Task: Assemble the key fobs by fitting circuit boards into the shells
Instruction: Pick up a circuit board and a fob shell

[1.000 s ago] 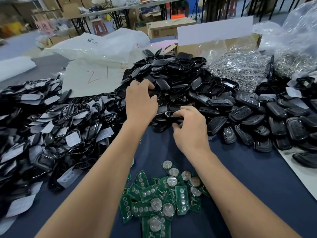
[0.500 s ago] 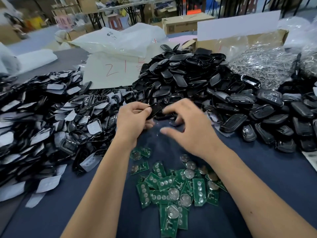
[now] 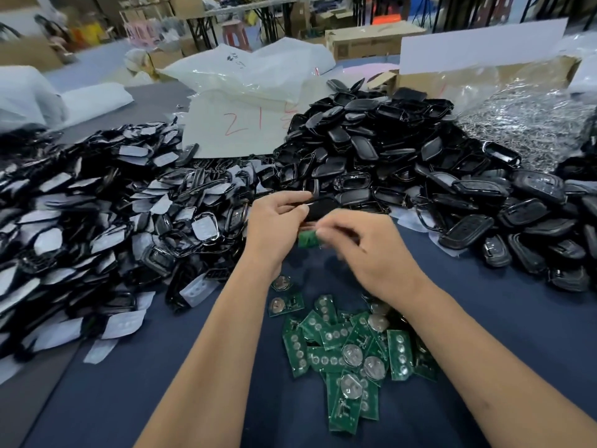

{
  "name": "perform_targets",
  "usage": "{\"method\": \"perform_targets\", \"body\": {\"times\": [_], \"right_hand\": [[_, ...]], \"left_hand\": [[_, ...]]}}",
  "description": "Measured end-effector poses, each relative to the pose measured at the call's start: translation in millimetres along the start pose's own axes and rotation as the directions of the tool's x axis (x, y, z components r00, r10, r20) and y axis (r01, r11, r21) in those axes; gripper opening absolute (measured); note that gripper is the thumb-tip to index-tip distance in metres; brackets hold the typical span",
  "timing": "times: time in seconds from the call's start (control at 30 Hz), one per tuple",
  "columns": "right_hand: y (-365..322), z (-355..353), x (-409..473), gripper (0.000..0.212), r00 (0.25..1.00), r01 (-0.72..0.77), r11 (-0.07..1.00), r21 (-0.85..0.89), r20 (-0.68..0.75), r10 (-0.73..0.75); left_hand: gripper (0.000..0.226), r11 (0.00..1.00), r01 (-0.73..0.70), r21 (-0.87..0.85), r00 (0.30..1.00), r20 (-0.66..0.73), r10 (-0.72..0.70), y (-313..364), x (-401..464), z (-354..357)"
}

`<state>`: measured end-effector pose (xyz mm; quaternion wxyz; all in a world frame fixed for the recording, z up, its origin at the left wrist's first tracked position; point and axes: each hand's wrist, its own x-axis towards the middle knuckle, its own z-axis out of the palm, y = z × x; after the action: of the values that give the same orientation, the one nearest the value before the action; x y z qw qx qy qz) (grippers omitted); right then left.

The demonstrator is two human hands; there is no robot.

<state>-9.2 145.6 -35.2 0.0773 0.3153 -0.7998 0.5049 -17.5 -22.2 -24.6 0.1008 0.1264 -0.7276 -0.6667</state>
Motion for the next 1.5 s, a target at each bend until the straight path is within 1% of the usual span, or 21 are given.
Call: {"method": "perform_targets", "body": {"times": [0.07,0.1,0.2,0.37,0.43,0.57,0.87,0.97,1.13,1.37,1.43,1.5], "right_hand": [[3.4,-3.6,0.0,0.015,0.984,-0.071,0.978,0.197,-0.144,0.101],[6.1,-5.0,0.5,0.015,0.97,-0.09,0.964,0.252,-0.198,0.143],[15.3,-8.2,3.4,0.012,0.934,-0.132,0.953,0.273,-0.289,0.212],[22.4,-8.4,5.1,0.017,0.893,-0.198,0.929,0.312,-0.334,0.302],[23.3,-7.7,5.1,0.013,0.87,-0.232,0.922,0.31,-0.359,0.339],[23.7,-7.0,5.3,0.009,0.853,-0.276,0.909,0.312,-0.357,0.381],[20.9,-6.0,6.1,0.01,0.855,-0.264,0.902,0.342,-0.349,0.383],[20.8,-4.6,6.9,0.009,0.87,-0.281,0.917,0.283,-0.327,0.368],[22.0,-3.9,7.5,0.007,0.879,-0.286,0.945,0.162,-0.349,0.326],[23.3,-8.0,4.9,0.009,0.899,-0.272,0.925,0.264,-0.272,0.342],[24.3,-7.7,4.2,0.01,0.899,-0.283,0.922,0.265,-0.261,0.351],[25.2,-5.9,4.2,0.012,0.891,-0.297,0.928,0.225,-0.283,0.354]], "left_hand": [[0.023,0.998,0.041,-0.043,0.998,0.04,-0.039,0.1,-2.7,5.2],[0.022,0.995,0.066,-0.08,0.996,0.065,-0.061,0.3,-3.8,7.9],[0.024,0.982,0.117,-0.146,0.987,0.126,-0.099,-0.4,-7.0,15.5],[0.026,0.966,0.187,-0.181,0.97,0.19,-0.152,-2.5,-9.9,19.5],[0.025,0.965,0.194,-0.174,0.969,0.186,-0.162,-2.7,-9.9,19.1],[0.026,0.966,0.198,-0.165,0.971,0.167,-0.171,-3.2,-10.0,18.0],[0.025,0.964,0.207,-0.169,0.97,0.164,-0.18,-4.7,-9.4,17.1],[0.025,0.965,0.2,-0.17,0.971,0.166,-0.172,-4.3,-8.9,17.3],[0.01,0.974,0.144,-0.175,0.98,0.163,-0.116,-6.1,-11.6,18.7],[0.013,0.969,0.119,-0.216,0.981,0.178,-0.081,-7.5,-11.2,14.6],[0.014,0.974,0.109,-0.201,0.981,0.178,-0.073,-8.6,-10.6,14.7],[0.015,0.977,0.105,-0.183,0.981,0.179,-0.072,-9.0,-10.4,15.8]]}}
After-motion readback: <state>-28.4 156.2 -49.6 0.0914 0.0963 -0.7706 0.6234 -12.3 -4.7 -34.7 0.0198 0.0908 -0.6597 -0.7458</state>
